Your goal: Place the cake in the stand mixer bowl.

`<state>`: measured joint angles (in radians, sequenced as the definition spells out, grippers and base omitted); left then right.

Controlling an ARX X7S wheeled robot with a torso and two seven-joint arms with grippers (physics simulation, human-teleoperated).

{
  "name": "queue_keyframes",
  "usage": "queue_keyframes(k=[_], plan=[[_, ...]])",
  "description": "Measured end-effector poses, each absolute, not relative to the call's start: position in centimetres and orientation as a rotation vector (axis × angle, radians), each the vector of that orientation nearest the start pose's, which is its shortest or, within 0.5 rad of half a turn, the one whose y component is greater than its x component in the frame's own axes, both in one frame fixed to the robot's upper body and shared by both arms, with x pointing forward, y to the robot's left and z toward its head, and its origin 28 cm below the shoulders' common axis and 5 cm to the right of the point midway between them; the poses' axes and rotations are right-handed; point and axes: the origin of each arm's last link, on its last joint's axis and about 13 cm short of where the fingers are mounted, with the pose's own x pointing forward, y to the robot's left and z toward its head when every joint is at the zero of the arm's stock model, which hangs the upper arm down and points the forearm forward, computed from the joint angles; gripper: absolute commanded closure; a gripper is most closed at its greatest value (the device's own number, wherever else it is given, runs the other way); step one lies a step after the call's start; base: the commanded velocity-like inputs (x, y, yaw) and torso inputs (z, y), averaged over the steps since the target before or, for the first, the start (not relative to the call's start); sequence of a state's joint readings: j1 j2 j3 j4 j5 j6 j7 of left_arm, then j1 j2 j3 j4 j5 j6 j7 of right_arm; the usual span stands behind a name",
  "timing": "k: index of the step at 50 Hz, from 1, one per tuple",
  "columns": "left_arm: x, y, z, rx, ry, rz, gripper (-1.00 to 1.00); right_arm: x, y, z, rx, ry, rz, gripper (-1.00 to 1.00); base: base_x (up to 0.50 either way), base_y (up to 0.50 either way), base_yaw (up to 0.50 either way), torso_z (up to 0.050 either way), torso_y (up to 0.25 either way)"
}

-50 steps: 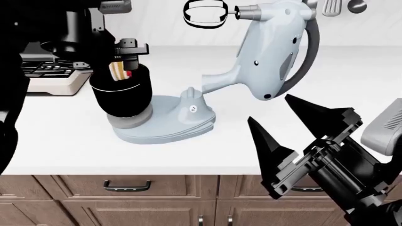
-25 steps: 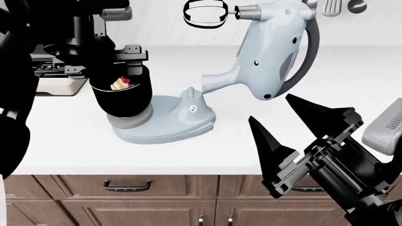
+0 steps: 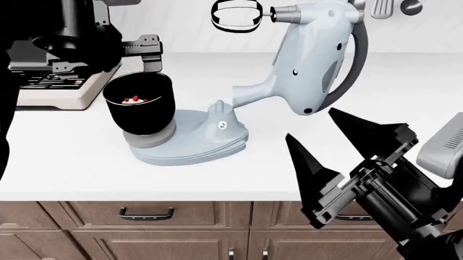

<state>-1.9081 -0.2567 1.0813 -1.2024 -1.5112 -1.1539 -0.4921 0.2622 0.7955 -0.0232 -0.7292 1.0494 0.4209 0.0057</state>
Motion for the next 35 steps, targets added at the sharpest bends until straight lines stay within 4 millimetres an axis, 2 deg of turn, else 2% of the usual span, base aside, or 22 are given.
queue_keyframes(k=[8, 19, 35], plan=[[35.8, 24.0, 38.2, -0.082, 0.648, 0.072, -1.0, 19.6, -15.6, 20.9, 0.037, -0.272, 0.634, -1.0, 0.0, 0.0, 0.0, 0.0, 0.0], [31.8, 24.5, 39.7, -0.11, 0.535, -0.033, -1.0, 19.7, -15.6, 21.4, 0.057, -0.279, 0.604, -1.0, 0.0, 0.0, 0.0, 0.0, 0.0], [25.7, 25.0, 38.7, -0.099, 0.357, -0.139, -1.0, 19.4, -15.6, 22.5, 0.13, -0.312, 0.554, -1.0, 0.0, 0.0, 0.0, 0.0, 0.0]])
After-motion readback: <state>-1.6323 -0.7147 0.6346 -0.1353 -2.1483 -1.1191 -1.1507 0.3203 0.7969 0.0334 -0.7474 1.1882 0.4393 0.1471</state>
